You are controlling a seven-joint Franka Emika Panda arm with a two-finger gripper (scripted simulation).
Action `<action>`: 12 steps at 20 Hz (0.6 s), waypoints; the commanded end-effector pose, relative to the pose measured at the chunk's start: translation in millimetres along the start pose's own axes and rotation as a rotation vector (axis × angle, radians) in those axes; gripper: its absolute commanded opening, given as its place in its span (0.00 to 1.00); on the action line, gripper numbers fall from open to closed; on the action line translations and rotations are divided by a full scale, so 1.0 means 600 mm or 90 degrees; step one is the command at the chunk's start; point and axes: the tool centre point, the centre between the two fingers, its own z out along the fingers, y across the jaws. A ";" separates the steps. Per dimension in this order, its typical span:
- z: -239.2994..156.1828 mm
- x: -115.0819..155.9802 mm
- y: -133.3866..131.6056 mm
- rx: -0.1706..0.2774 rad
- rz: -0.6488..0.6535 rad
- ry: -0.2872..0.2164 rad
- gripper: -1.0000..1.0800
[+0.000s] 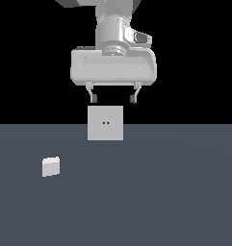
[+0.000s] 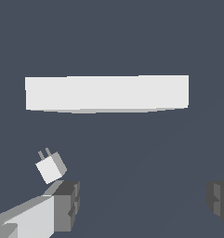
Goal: Plug the charger into the wall socket.
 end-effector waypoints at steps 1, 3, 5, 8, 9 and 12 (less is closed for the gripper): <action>0.000 0.000 0.000 0.000 0.000 0.000 0.96; 0.000 0.000 -0.001 0.000 -0.001 0.001 0.96; 0.002 -0.001 -0.002 0.001 -0.003 0.003 0.96; 0.005 -0.002 -0.007 0.002 -0.009 0.010 0.96; 0.006 -0.003 -0.009 0.003 -0.012 0.013 0.96; 0.012 -0.005 -0.017 0.005 -0.023 0.025 0.96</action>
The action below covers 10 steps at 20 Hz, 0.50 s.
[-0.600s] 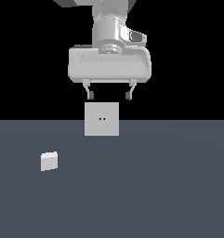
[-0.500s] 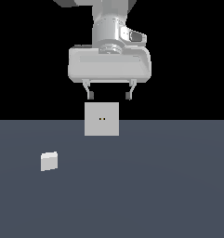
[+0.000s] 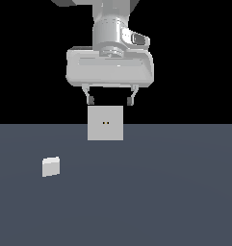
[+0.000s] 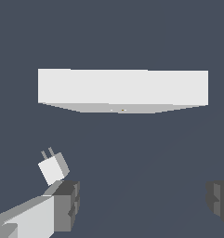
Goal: Plug the charger into the wall socket.
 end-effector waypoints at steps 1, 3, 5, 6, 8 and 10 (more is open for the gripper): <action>0.005 -0.002 -0.007 0.002 -0.010 0.011 0.96; 0.010 -0.005 -0.015 0.004 -0.020 0.021 0.96; 0.016 -0.007 -0.023 0.007 -0.032 0.034 0.96; 0.019 -0.009 -0.027 0.008 -0.038 0.041 0.96; 0.026 -0.012 -0.037 0.011 -0.052 0.056 0.96; 0.033 -0.015 -0.048 0.015 -0.067 0.072 0.96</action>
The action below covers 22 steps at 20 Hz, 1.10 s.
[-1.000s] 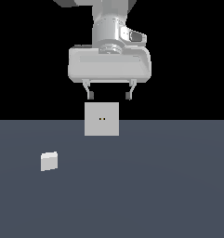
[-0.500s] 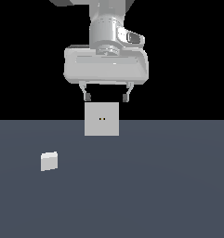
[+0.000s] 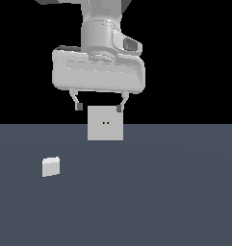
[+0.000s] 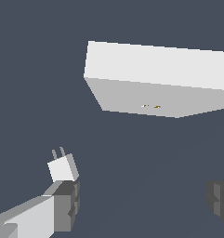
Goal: Plug the charger into the wall socket.
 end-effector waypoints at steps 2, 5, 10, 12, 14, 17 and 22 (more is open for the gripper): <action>0.013 -0.006 -0.019 0.006 -0.026 0.028 0.96; 0.024 -0.011 -0.035 0.011 -0.049 0.053 0.96; 0.043 -0.019 -0.061 0.019 -0.086 0.093 0.96; 0.051 -0.023 -0.072 0.023 -0.101 0.109 0.96; 0.059 -0.026 -0.082 0.026 -0.116 0.125 0.96; 0.070 -0.031 -0.098 0.032 -0.138 0.150 0.96; 0.089 -0.039 -0.124 0.041 -0.174 0.188 0.96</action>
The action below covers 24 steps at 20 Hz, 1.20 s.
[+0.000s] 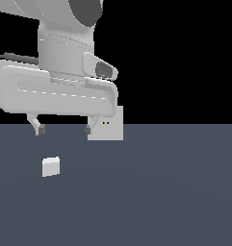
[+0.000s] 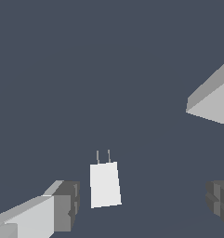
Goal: Plug the charger into the wall socket.
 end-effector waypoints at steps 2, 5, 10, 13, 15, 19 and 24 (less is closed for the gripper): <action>0.012 -0.004 -0.017 0.006 -0.022 0.025 0.96; 0.020 -0.007 -0.028 0.010 -0.038 0.042 0.96; 0.031 -0.010 -0.041 0.015 -0.056 0.061 0.96; 0.035 -0.012 -0.045 0.017 -0.063 0.068 0.96; 0.037 -0.012 -0.046 0.017 -0.066 0.070 0.96; 0.037 -0.013 -0.046 0.017 -0.066 0.069 0.96; 0.051 -0.019 -0.046 0.017 -0.066 0.069 0.96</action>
